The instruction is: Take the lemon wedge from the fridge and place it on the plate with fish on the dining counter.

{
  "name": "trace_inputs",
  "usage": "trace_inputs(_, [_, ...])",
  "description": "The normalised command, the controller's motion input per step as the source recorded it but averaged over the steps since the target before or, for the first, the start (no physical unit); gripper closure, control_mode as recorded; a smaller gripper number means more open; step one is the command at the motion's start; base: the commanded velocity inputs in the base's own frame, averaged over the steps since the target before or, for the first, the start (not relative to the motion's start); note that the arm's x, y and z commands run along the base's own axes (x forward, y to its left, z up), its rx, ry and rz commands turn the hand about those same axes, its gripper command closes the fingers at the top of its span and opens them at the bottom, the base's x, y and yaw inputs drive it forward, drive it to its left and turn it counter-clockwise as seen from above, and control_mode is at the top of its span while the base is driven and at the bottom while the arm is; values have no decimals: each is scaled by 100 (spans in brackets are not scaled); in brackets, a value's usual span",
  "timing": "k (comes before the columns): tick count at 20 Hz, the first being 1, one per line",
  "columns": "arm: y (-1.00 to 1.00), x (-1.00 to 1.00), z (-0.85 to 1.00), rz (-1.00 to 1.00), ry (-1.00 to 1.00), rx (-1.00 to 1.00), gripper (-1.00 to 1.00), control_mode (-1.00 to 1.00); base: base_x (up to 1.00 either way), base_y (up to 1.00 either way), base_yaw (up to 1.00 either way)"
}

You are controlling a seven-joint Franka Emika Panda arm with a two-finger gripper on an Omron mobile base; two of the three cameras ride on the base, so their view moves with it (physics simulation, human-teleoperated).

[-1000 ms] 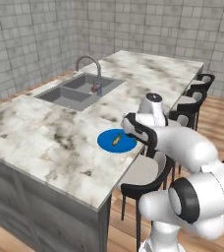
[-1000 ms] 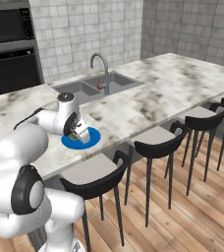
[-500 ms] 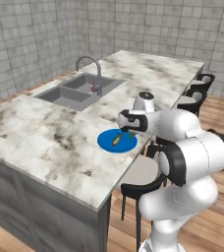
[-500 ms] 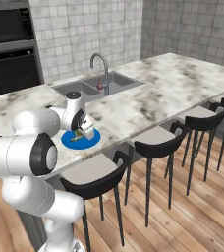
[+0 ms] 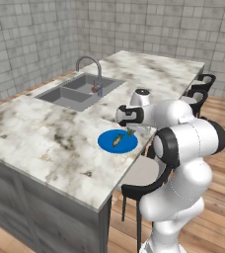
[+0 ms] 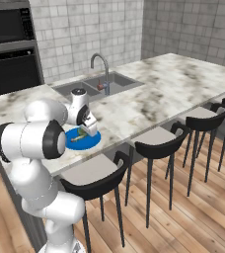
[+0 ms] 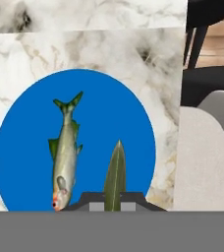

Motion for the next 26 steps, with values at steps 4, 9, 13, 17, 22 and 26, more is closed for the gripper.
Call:
trace_inputs(4, [3, 0, -40, 0, 3, 0, 100, -100, 0, 0, 0])
trace_inputs(9, [2, 0, -34, 0, 3, 0, 100, -100, 0, 0, 0])
trace_inputs(13, [0, 0, -15, 0, 0, 0, 100, -100, 0, 0, 0])
trace_inputs(17, [0, 2, -1, 0, 0, 0, 100, -100, 0, 0, 0])
trace_inputs(22, [0, 2, -1, 0, 0, 0, 100, -100, 0, 0, 0])
trace_inputs(26, [1, 7, -3, 0, 0, 0, 100, -100, 0, 0, 0])
